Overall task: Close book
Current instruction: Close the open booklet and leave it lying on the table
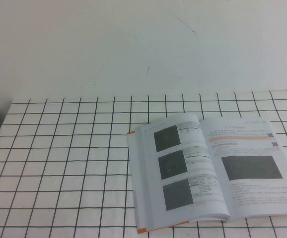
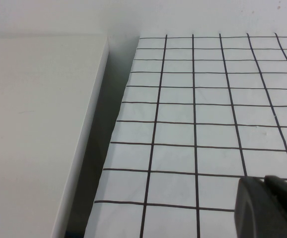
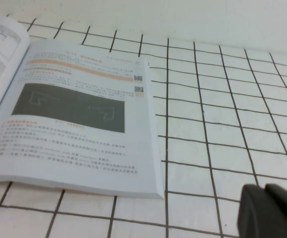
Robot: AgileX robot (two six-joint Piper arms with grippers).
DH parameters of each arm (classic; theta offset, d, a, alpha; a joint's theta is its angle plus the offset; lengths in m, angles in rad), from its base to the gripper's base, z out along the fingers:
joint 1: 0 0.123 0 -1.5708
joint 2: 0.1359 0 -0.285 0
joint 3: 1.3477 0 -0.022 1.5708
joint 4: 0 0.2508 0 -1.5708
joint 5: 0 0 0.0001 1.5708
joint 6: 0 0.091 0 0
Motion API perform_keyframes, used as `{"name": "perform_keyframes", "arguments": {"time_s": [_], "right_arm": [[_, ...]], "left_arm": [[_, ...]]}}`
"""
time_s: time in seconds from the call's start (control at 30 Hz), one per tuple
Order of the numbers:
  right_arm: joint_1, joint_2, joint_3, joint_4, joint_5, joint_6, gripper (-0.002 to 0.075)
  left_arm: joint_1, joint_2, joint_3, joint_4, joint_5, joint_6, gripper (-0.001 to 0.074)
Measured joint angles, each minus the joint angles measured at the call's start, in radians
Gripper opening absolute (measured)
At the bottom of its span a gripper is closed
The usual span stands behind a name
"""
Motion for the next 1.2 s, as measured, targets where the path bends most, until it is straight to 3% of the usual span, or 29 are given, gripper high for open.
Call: {"name": "perform_keyframes", "arguments": {"time_s": [0.43, 0.57, 0.67, 0.9, 1.07, 1.2], "right_arm": [[0.0, 0.0, 0.0, -0.005, -0.002, 0.0, -0.0003], [0.0, 0.0, 0.007, -0.017, -0.072, 0.0, -0.0003], [0.0, 0.0, 0.007, -0.02, -0.225, 0.0, -0.0003], [0.0, 0.0, 0.007, -0.024, -0.835, 0.0, -0.0003], [0.0, 0.0, 0.007, -0.024, -1.174, 0.0, -0.0003], [0.0, -0.001, 0.007, -0.024, -1.328, 0.0, -0.0003]], "left_arm": [[0.0, 0.0, 0.0, 0.031, -0.004, 0.018, -0.0004], [0.0, 0.0, 0.008, -0.019, -0.1, 0.018, -0.0004], [0.0, 0.0, 0.008, -0.11, -0.276, 0.007, -0.0004], [0.0, 0.0, 0.008, -0.33, -0.729, -0.173, -0.0004], [0.0, 0.0, 0.008, -0.357, -0.883, -0.197, -0.0004], [0.0, 0.0, 0.008, -0.364, -0.922, -0.21, -0.0004]]}}
